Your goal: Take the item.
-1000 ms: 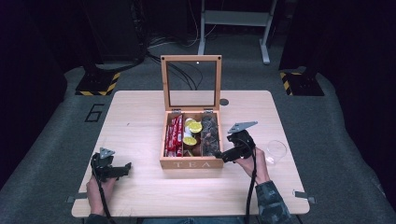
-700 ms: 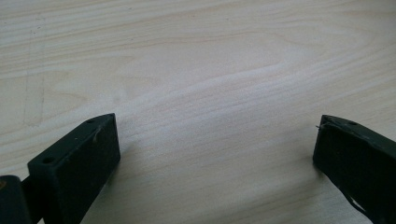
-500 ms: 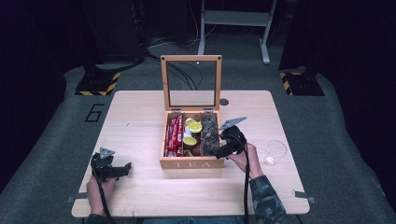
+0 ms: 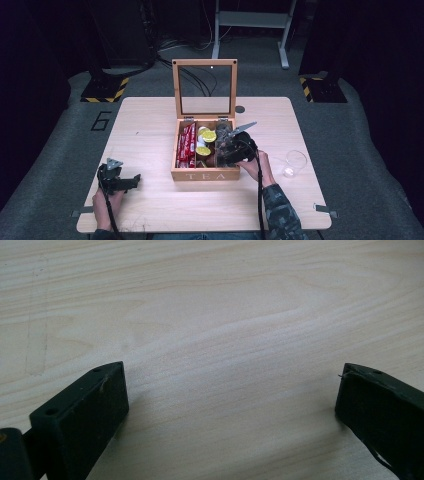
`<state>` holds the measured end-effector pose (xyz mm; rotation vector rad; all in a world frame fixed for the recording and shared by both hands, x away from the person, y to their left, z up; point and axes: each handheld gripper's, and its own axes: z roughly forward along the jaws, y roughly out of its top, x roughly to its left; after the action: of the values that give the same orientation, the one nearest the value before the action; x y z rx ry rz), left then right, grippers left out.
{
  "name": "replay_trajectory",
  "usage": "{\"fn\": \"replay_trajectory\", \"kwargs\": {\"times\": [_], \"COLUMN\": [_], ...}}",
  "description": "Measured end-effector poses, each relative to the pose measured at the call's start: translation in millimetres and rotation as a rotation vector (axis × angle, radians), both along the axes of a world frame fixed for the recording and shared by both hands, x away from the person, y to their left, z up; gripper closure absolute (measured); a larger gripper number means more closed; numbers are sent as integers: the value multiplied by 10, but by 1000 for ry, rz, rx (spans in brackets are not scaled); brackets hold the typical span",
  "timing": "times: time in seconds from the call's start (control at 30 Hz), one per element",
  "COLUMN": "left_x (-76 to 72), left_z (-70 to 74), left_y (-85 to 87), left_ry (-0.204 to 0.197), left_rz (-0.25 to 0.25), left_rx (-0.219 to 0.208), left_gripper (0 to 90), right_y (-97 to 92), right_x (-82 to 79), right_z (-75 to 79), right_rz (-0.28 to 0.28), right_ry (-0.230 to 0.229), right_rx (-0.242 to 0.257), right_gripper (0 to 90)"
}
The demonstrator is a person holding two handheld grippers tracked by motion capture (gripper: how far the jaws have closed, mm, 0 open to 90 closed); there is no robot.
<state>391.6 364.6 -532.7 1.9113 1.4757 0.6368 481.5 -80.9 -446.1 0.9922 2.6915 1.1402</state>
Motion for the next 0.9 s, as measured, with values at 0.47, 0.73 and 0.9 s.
{"fn": "replay_trajectory", "kwargs": {"times": [0.47, 0.73, 0.9], "left_x": [1, 1, 1], "left_z": [0, 0, 0], "left_y": [1, 1, 1], "left_ry": [-1, -1, -1], "left_rz": [-1, -1, -1], "left_rx": [1, 2, 2], "left_gripper": [4, 4, 4], "right_y": [97, 132, 151], "right_x": [73, 79, 67], "right_z": [-85, -111, -99], "right_rz": [-11, -12, -15], "right_ry": [42, 52, 43], "right_rx": [-78, -116, -133], "right_gripper": [568, 623, 736]}}
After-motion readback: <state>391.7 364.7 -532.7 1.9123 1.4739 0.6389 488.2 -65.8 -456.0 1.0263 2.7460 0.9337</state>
